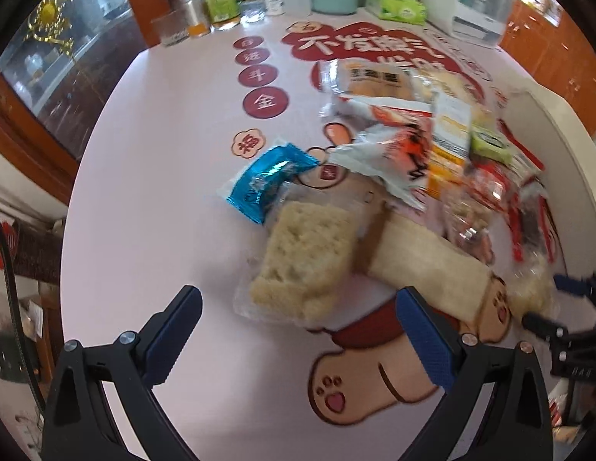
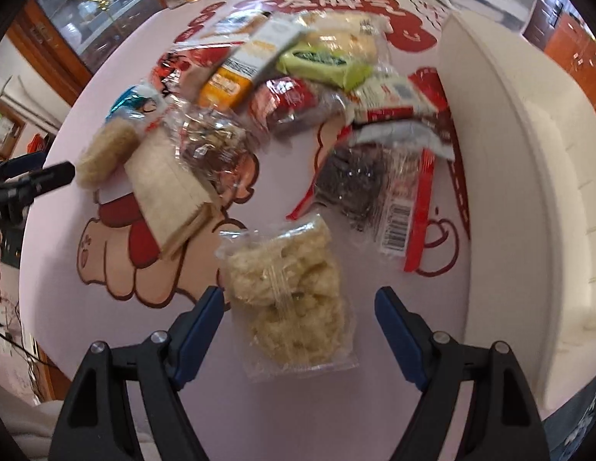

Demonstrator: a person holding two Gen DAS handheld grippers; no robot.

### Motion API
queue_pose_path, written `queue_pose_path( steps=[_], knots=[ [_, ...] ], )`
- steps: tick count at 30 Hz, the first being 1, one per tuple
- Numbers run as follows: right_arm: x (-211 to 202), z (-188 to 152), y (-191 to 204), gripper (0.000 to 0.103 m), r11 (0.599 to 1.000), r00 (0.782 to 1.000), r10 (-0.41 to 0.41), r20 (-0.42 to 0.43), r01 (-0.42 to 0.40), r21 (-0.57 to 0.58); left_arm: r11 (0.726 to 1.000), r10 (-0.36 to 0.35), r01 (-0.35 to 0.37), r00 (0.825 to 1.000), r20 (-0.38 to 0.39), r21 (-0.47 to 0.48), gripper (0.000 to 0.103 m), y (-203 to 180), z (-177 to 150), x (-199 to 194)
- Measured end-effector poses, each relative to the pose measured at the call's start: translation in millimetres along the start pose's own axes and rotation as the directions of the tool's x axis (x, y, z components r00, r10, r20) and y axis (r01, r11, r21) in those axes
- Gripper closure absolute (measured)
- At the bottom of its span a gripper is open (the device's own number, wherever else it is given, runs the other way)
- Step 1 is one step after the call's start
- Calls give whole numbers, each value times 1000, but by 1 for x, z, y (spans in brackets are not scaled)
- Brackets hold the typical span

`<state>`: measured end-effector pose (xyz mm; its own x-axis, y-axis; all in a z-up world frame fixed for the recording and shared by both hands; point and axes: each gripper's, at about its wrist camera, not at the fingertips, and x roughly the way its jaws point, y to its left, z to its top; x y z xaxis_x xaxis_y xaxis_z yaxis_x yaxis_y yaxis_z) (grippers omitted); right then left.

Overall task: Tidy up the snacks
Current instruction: 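Grasp a clear bag of rice crisps with each gripper, then carry both rice-crisp bags into the white tray and open both grippers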

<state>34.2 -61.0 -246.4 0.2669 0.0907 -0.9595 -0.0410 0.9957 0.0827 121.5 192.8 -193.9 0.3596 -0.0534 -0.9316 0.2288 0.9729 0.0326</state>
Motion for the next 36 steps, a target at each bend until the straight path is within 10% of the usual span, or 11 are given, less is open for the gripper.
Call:
queue_pose_path(
  steps=[10, 15, 27, 36],
  knots=[
    [17, 0, 7, 23, 999, 999, -40, -3, 40, 27, 996, -21, 13, 994, -103, -83, 3, 21, 21, 50],
    [17, 4, 14, 42, 998, 998, -58, 14, 58, 1, 990, -80, 60, 983, -162, -125, 37, 30, 21, 64],
    [-3, 2, 23, 52, 998, 999, -39, 26, 40, -53, 990, -45, 30, 993, -113, -139, 47, 22, -7, 32],
    [-67, -2, 13, 52, 988, 988, -35, 150, 57, -143, 990, -131, 133, 991, 40, -37, 47, -55, -1, -54]
  ],
)
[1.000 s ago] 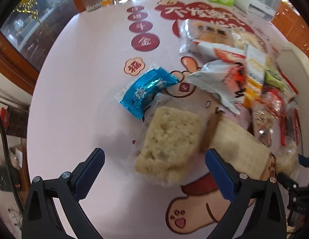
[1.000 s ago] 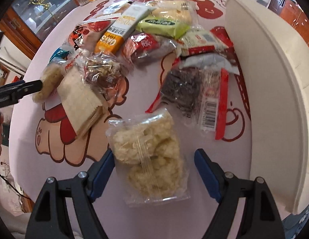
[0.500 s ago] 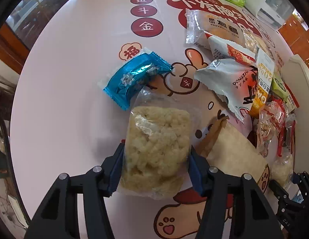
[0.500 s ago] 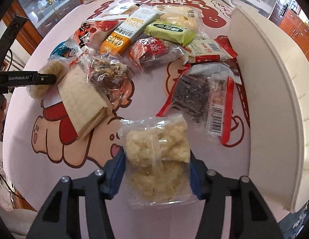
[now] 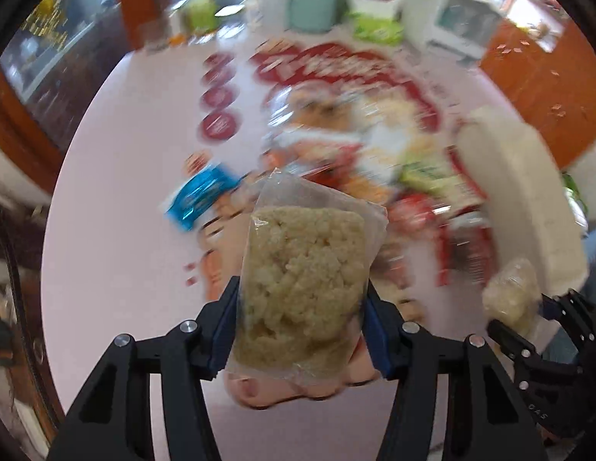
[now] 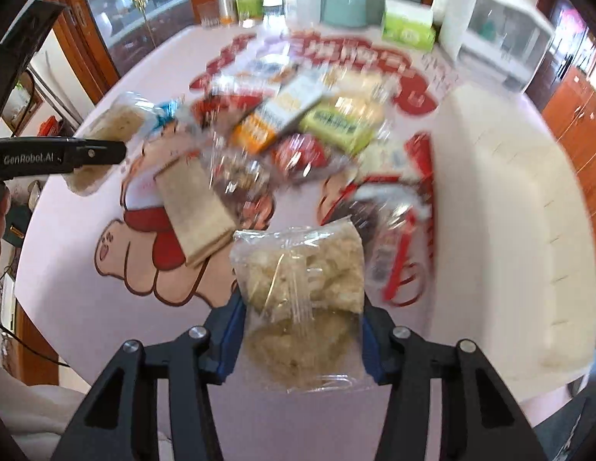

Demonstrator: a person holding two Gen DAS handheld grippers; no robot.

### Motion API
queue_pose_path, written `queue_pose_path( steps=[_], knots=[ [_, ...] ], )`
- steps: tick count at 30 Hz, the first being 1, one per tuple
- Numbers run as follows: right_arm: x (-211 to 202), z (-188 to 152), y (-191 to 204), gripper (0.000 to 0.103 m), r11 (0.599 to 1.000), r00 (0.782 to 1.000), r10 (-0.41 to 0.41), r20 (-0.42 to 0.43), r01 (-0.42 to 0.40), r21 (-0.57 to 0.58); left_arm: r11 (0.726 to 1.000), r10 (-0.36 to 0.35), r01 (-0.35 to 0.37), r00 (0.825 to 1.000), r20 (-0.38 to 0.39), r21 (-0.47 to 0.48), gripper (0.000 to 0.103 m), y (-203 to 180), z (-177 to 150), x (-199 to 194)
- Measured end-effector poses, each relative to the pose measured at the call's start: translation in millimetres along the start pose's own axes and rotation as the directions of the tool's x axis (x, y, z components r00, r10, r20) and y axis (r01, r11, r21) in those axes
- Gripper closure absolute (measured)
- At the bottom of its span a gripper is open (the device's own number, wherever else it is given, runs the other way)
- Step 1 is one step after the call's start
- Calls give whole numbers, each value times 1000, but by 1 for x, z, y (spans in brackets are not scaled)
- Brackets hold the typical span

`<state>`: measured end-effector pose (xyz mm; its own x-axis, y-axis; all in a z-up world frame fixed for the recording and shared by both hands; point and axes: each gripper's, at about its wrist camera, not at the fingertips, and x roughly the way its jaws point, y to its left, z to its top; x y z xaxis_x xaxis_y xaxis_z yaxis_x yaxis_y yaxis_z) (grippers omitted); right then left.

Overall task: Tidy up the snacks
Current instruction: 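Carry both rice-crisp bags into the white tray and open both grippers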

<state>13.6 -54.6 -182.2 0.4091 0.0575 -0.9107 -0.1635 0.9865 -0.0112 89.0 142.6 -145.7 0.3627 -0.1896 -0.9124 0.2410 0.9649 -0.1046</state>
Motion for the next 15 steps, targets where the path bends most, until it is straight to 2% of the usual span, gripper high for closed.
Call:
queue_pose_path(
  steps=[5, 9, 15],
  knots=[
    [-45, 6, -45, 52, 999, 994, 21, 111, -25, 36, 997, -65, 61, 994, 87, 49, 47, -75, 30, -36],
    [-73, 13, -89, 52, 998, 987, 16, 161, -25, 55, 988, -127, 112, 982, 141, 106, 47, -141, 49, -56],
    [-107, 6, -163, 52, 995, 976, -24, 215, 4, 95, 980, -166, 146, 974, 151, 138, 47, -231, 68, -46]
  ],
)
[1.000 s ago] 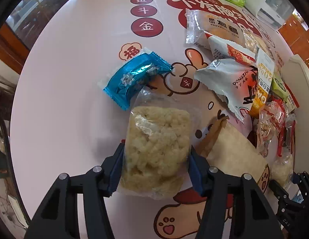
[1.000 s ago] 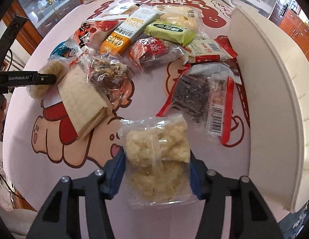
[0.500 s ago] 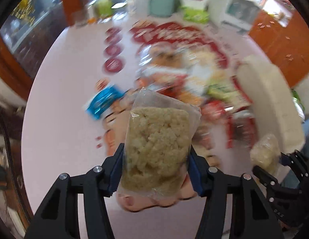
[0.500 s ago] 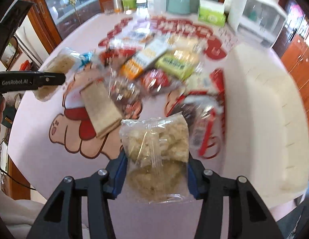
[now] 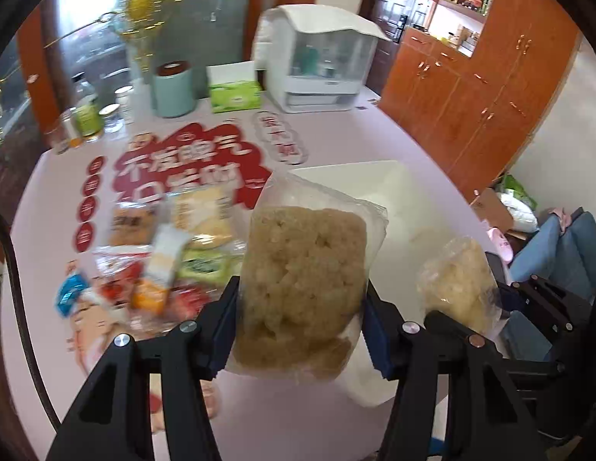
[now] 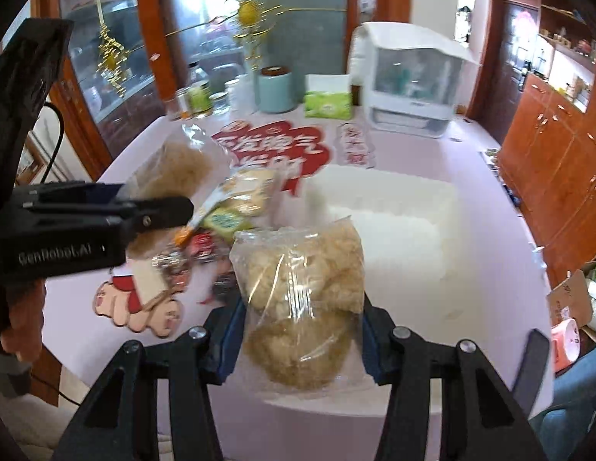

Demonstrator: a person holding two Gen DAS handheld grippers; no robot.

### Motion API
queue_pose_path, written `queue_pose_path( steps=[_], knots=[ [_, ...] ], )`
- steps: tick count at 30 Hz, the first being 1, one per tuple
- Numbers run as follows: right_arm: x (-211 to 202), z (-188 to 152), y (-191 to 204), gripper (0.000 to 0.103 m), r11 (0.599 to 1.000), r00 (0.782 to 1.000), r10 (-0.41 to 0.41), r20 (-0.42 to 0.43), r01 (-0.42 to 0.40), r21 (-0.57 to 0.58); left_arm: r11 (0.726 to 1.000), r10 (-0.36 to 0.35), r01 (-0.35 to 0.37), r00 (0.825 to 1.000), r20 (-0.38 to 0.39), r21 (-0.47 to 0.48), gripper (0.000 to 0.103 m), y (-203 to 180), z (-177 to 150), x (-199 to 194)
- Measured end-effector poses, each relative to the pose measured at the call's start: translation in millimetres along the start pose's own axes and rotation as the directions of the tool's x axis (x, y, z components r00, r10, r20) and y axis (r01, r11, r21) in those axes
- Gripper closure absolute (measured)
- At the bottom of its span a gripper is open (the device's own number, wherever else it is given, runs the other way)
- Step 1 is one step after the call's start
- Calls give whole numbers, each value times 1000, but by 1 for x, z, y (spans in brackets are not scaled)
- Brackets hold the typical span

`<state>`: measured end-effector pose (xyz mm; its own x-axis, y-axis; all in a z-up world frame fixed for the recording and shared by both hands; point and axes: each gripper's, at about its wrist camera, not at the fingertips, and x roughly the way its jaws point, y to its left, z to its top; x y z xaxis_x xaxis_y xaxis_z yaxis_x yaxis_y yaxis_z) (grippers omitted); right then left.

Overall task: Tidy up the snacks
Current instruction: 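Carry both rice-crisp bags into the white tray and open both grippers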

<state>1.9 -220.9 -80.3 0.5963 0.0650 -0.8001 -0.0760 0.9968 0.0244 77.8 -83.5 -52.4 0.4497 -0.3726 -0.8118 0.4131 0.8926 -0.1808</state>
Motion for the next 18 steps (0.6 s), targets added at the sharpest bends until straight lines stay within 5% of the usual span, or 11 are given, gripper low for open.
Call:
queue_pose_path(
  steps=[12, 13, 15, 18],
  knots=[
    [27, -3, -102, 51, 997, 996, -67, -60, 70, 41, 999, 42, -41, 997, -63, 19, 46, -83, 11, 72],
    [29, -3, -107, 51, 997, 996, -63, -62, 66, 42, 999, 44, -43, 997, -65, 16, 43, -84, 11, 74],
    [31, -8, -112, 50, 998, 996, -46, -73, 49, 42, 1000, 6, -6, 998, -65, -13, 8, -84, 10, 76],
    [40, -13, -119, 48, 999, 995, -14, -103, 19, 50, 999, -8, 6, 999, -41, -51, 2, -81, 10, 74]
  ],
)
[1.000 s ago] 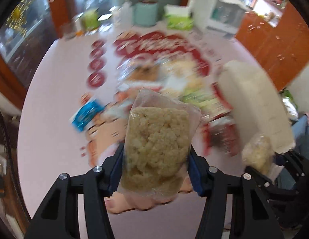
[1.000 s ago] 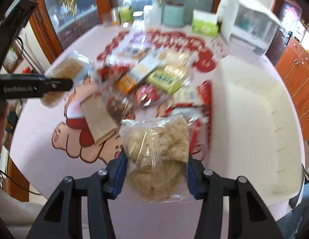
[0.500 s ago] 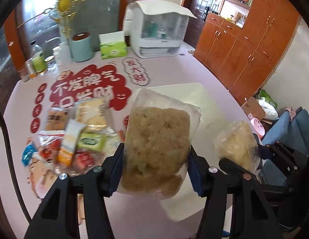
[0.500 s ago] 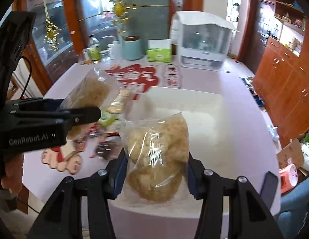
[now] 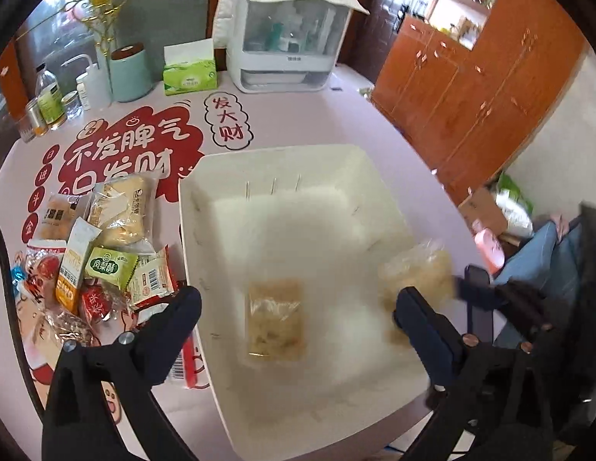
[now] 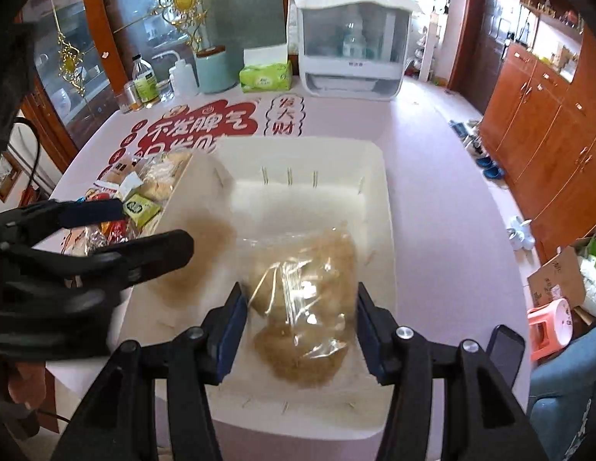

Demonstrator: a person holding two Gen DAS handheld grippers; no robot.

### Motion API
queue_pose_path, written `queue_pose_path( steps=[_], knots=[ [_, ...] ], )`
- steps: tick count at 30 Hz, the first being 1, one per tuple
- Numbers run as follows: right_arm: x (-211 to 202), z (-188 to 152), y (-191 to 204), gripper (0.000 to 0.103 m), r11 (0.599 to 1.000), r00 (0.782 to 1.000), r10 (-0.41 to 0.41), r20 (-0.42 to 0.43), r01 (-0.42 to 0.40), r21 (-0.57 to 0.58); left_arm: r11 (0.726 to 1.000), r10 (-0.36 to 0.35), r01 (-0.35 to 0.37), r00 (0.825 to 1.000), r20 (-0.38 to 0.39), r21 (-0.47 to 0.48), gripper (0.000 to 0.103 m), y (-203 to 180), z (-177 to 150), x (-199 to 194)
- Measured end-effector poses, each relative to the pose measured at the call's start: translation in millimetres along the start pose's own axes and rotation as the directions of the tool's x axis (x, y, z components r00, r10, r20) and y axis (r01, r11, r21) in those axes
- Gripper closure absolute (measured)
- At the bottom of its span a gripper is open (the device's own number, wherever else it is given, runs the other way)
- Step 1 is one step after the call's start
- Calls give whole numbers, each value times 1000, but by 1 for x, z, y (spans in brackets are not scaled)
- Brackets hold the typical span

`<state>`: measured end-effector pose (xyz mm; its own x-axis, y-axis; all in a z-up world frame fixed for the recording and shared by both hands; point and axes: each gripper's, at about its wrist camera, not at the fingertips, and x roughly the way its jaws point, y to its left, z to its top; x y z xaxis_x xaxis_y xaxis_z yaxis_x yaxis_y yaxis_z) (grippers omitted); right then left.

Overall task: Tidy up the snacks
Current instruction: 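Carry both rice-crisp bags into the white tray and open both grippers, then grasp the brown paper-wrapped bar with the left gripper while the right grasps a red packet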

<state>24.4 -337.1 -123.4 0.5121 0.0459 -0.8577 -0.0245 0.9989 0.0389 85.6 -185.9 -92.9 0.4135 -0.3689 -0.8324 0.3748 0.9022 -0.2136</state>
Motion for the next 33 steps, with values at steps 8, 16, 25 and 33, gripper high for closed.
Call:
queue_pose_path(
  steps=[8, 16, 25, 33],
  knots=[
    [3, -9, 2, 45, 999, 999, 49, -9, -49, -7, 997, 76, -76, 997, -21, -22, 2, 5, -6, -1],
    [2, -10, 13, 44, 998, 998, 67, -7, -67, -17, 991, 134, -134, 991, -3, -8, 2, 12, -16, -16],
    [0, -4, 34, 44, 996, 996, 87, -15, -87, -25, 985, 168, -168, 986, 3, -51, 2, 44, -25, -43],
    [-2, 5, 79, 44, 994, 995, 100, -23, -101, -39, 965, 235, -231, 972, 25, -122, 2, 111, -37, -85]
  ],
)
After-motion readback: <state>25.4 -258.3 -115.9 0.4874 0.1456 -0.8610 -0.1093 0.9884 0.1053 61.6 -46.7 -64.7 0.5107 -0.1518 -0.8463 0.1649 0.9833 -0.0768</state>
